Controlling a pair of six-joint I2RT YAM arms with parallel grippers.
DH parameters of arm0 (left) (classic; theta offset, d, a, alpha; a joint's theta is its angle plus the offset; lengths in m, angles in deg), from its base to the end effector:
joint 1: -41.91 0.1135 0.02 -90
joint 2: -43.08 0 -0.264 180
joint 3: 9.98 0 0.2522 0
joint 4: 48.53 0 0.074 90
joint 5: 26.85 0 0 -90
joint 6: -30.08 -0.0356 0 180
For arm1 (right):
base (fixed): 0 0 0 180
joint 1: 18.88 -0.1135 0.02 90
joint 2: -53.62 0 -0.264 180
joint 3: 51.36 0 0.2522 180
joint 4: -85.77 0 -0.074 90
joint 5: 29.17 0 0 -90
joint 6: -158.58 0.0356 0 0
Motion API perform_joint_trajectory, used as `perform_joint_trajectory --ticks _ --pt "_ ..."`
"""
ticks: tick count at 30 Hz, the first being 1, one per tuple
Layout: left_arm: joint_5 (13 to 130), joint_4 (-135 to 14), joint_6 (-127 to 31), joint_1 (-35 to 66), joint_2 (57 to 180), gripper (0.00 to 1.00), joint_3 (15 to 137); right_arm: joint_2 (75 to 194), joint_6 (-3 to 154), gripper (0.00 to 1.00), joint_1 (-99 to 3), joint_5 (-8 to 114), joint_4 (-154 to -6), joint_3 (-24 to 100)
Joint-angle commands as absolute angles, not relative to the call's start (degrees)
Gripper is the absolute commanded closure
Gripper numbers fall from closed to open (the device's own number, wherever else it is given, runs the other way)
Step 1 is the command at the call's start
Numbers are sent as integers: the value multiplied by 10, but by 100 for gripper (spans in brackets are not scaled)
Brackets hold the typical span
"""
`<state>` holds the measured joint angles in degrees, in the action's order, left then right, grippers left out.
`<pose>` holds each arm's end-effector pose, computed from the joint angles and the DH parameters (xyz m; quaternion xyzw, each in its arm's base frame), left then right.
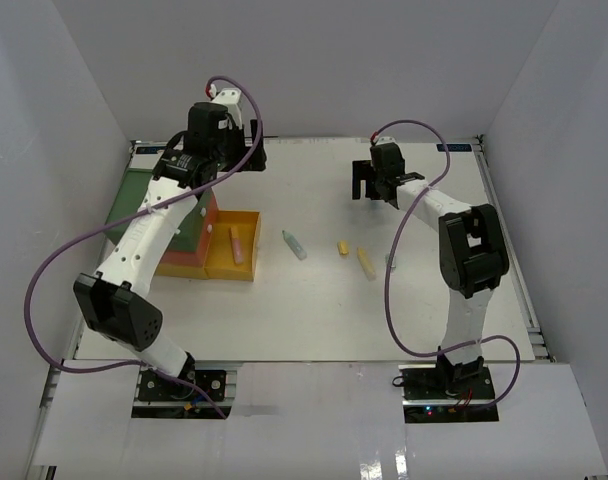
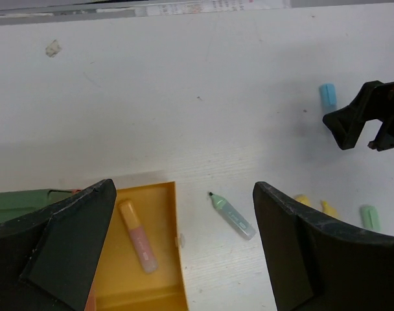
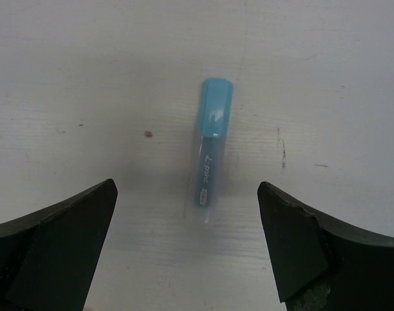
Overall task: Sort the stationery into containers
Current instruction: Place the pen in the drawer, then pick up the pen from the center of the board.
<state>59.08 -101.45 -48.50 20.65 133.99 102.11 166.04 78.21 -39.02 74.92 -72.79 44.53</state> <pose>0.3294 -0.1255 0.4110 0.0576 0.8712 -0.1071 0.4756 0.4236 0.1461 0.2190 -0.0281 0.8931 0.0053 0.4490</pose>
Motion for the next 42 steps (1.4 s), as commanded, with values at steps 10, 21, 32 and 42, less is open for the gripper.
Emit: perform_joint_trajectory --ticks 10,21,32,42 --pt "513 -930 -460 316 1172 2 865 1764 782 20 -376 745 -719 523" --pt "567 -924 -444 319 1107 2 780 1743 778 64 -377 706 -726 471" --pt "613 -929 -433 319 1057 2 732 1558 858 84 -463 676 -743 383" --pt "637 -952 -412 318 1042 2 737 1545 1051 74 -660 698 -833 400"
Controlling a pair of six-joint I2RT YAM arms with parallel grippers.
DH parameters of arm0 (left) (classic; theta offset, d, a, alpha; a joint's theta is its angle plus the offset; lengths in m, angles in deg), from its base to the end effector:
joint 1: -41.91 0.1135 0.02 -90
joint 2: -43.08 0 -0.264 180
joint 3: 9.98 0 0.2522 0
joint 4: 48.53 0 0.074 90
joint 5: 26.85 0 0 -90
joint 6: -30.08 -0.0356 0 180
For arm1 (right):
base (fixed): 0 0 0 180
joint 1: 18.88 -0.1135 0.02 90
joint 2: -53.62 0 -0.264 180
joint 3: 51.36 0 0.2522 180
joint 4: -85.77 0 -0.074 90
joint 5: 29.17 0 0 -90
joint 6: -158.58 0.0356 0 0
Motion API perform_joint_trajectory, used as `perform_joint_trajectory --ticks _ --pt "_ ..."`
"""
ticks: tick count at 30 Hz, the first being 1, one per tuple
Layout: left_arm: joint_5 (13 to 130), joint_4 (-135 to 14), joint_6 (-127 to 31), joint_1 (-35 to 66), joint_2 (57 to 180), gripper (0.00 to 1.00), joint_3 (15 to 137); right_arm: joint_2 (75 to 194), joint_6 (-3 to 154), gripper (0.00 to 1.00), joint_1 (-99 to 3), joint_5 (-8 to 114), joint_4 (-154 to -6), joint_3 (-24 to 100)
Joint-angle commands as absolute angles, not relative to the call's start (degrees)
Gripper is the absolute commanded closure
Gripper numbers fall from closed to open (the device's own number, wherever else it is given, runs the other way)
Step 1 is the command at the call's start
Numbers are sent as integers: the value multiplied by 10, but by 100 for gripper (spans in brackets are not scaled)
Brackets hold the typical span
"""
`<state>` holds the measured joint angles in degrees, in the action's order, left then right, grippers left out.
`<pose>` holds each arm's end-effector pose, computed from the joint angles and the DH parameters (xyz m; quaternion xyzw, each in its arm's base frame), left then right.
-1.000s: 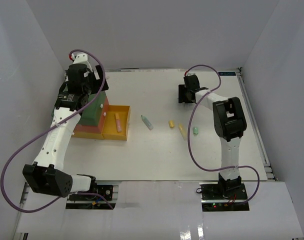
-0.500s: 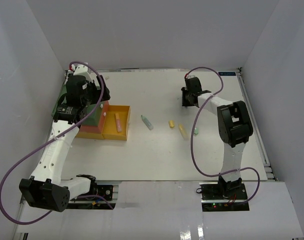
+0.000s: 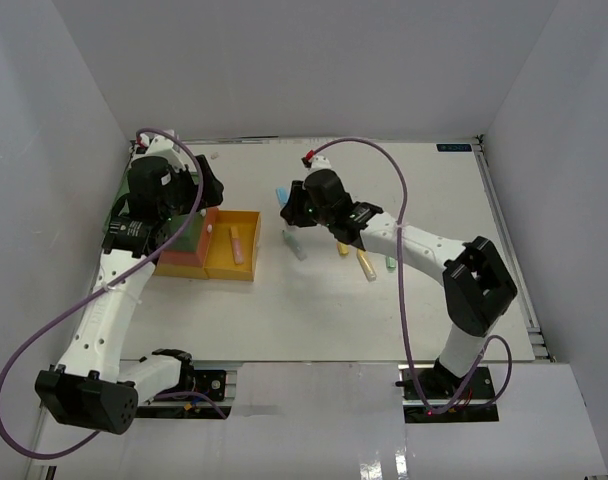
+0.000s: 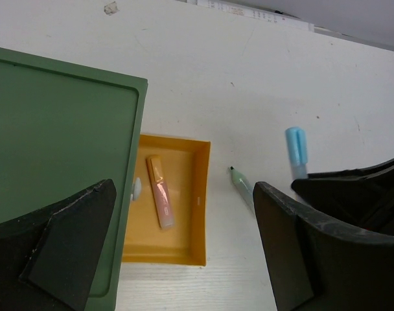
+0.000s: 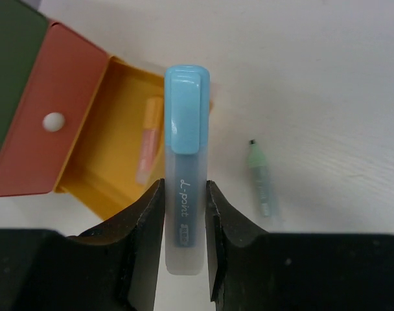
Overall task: Sort the stationery into containers
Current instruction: Pick up the pen from the center of the board, then place the pen in the drawer.
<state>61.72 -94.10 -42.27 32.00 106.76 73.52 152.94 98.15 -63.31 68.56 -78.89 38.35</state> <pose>0.2355 -0.0402 0.3880 -0.0638 0.8444 -0.1164 0.5189 0.2965 0.2839 0.2858 -0.0728 0.8389 0.2775 0.4626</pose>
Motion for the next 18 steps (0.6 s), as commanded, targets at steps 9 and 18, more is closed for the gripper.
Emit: perform_joint_trajectory --ticks 9,18 --pt "672 -966 -405 319 1013 2 723 1662 1112 70 -737 716 -874 514" --pt "672 -974 -404 319 1000 2 711 1718 1095 39 -750 723 -868 572"
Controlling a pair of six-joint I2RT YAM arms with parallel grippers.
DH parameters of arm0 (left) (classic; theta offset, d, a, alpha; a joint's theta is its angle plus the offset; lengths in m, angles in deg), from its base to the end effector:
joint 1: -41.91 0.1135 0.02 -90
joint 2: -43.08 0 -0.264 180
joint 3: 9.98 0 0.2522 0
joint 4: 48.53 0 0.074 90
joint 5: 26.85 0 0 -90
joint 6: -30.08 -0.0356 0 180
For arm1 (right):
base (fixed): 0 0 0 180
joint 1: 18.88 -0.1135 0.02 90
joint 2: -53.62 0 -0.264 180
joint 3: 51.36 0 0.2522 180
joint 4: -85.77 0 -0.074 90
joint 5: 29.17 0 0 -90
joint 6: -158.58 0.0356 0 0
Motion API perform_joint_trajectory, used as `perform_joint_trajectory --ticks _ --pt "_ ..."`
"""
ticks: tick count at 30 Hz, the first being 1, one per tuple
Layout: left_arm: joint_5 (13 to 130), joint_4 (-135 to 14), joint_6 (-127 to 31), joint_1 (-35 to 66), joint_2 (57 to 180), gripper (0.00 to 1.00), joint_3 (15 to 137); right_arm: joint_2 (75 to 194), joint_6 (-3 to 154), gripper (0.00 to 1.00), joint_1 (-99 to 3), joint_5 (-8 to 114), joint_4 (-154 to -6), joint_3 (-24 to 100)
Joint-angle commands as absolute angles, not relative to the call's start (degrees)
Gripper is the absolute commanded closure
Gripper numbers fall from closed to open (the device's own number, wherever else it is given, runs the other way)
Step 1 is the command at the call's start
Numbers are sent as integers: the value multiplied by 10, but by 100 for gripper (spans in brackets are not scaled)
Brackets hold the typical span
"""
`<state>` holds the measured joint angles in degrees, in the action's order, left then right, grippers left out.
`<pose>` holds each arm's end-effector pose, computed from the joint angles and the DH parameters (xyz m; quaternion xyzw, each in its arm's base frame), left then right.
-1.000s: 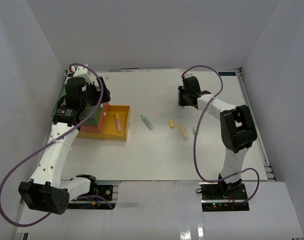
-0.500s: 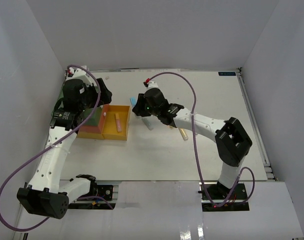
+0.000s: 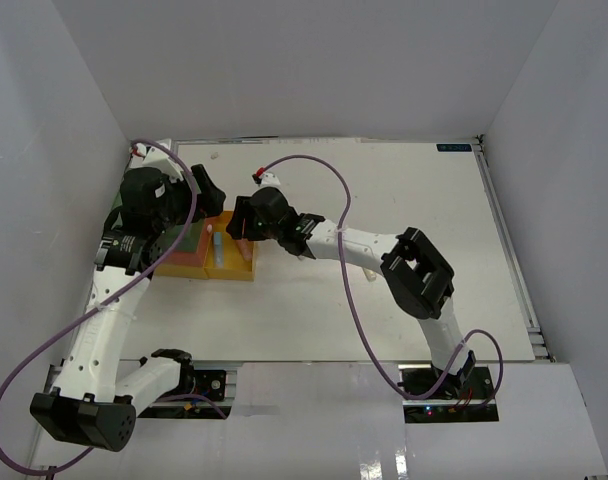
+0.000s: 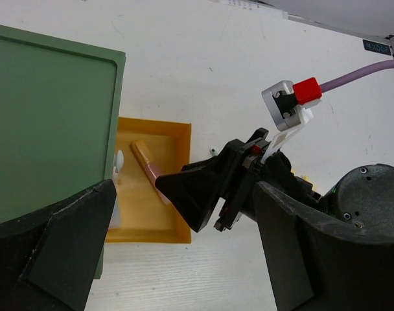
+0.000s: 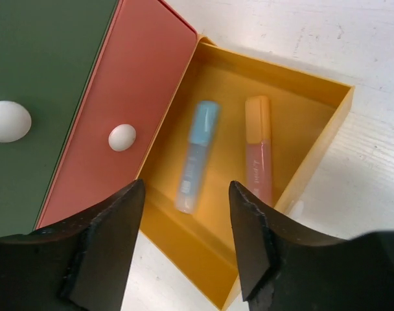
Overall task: Sort the stationery into containers
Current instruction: Place the pen in the drawer, then pick up the pen from the center of the board.
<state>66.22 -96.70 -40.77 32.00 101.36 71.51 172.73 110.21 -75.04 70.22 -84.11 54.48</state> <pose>0.2088 -0.0384 0.3912 -0.0535 0.8413 -0.1567 0.5145 0.2800 0.4071 0.2429 -0.0608 0.8320 0.3674 0.4113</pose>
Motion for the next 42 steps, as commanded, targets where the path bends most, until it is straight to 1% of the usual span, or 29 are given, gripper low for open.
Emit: perform_joint_trajectory --ticks 1,5,9,10,12,15,17,19,20,24,27,33,40,42 --pt "673 -973 -403 319 1001 2 710 1714 1087 38 -750 729 -866 570" --pt "684 -978 -397 319 1009 2 715 1652 1009 34 -750 789 -868 521" --pt "698 -985 -390 319 1019 2 722 1570 899 31 -726 832 -865 436" --pt "710 -986 -389 319 1024 2 725 1536 885 27 -719 845 -862 397" --pt "722 -987 -383 319 1030 2 727 1482 850 26 -693 859 -845 335" --pt "744 -986 -372 318 1043 2 727 1430 827 25 -651 859 -827 267" --pt "762 -985 -367 318 1055 2 730 1382 810 25 -629 840 -821 201" --pt "777 -981 -361 318 1064 2 730 1343 808 25 -602 825 -810 162" --pt "794 -978 -358 319 1075 2 732 1332 803 25 -594 821 -807 127" --pt "827 -967 -341 317 1103 2 732 1286 797 26 -569 817 -789 58" --pt "827 -960 -331 307 1122 2 732 1284 797 27 -554 797 -783 28" --pt "816 -953 -320 283 1141 2 736 1315 799 29 -540 784 -757 22" --pt "811 -948 -310 266 1155 2 727 1361 788 38 -536 753 -756 38" --pt "809 -948 -307 264 1156 2 727 1369 788 39 -537 743 -751 41"
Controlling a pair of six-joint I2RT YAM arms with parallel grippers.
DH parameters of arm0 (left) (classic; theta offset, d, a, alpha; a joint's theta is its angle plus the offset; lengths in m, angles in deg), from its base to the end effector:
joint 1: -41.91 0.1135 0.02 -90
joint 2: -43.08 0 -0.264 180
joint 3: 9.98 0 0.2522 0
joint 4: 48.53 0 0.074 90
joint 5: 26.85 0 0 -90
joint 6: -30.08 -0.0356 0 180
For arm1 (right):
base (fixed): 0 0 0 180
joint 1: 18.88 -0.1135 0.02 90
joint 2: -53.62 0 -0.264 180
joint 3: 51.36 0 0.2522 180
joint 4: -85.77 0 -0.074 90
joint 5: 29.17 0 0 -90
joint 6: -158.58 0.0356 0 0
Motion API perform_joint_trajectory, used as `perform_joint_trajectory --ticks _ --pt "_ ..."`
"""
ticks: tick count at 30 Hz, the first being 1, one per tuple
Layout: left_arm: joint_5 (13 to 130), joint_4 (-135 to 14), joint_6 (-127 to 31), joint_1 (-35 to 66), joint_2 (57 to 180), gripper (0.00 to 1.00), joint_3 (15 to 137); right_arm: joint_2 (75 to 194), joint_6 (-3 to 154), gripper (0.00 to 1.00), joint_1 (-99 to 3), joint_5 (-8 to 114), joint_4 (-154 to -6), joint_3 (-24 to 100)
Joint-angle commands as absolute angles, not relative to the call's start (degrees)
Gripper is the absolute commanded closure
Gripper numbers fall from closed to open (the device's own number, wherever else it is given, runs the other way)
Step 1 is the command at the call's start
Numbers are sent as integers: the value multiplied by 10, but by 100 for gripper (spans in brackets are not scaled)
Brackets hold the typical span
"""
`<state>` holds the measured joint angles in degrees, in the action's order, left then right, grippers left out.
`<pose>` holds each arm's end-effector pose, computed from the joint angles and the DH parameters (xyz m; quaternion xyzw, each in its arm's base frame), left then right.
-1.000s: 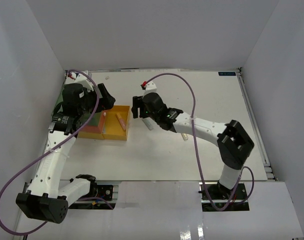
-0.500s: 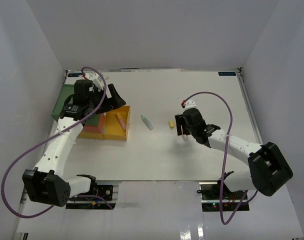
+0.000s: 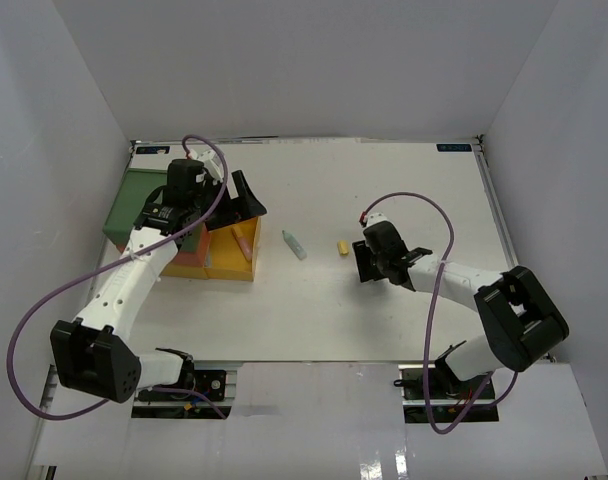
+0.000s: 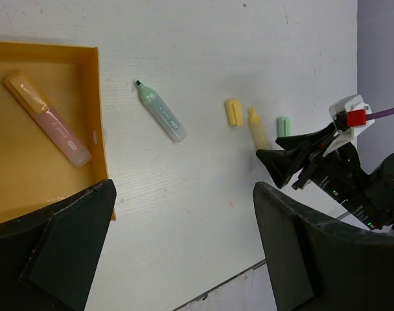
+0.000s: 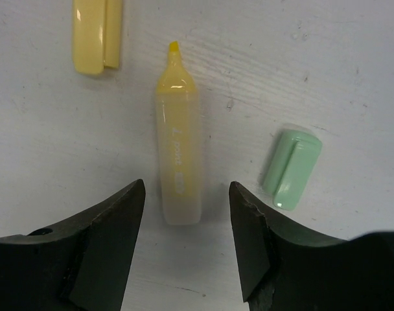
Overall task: Sort the stationery into containers
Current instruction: Pick up the pen from the center of the board.
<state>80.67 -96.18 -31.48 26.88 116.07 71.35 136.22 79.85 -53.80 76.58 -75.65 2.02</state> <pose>0.2636 -0.0819 0.3341 -0.0395 0.8947 -0.2845 0.3420 0.2342 0.1517 0.1720 -0.1411 0.9147 0.0223 0.3782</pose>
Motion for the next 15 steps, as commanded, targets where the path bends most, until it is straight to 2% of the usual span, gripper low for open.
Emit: perform_joint_trajectory --ticks 1,15 --pt "809 -946 -307 262 1156 2 725 1371 790 39 -536 741 -748 42" --pt "816 -936 -296 239 1159 2 717 1401 798 50 -536 716 -722 41"
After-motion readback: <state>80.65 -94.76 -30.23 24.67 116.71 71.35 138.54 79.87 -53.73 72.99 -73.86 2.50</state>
